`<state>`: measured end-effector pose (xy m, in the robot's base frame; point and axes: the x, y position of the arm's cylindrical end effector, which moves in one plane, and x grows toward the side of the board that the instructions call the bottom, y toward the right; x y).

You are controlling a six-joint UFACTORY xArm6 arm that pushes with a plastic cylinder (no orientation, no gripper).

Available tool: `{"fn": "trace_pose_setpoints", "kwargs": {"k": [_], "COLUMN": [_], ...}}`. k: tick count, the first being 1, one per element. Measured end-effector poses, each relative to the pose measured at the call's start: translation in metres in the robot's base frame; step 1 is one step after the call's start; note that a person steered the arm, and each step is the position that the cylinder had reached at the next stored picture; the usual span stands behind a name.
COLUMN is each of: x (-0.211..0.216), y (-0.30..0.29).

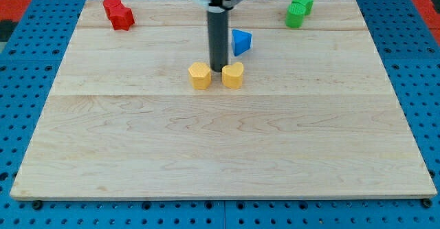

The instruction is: Push the blue triangle into blue cube

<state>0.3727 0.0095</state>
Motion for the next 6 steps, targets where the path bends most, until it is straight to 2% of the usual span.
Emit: {"fn": "trace_pose_setpoints", "kwargs": {"k": [1, 4, 6], "x": [-0.026, -0.039, -0.092], "y": [0.016, 0.044, 0.056]}}
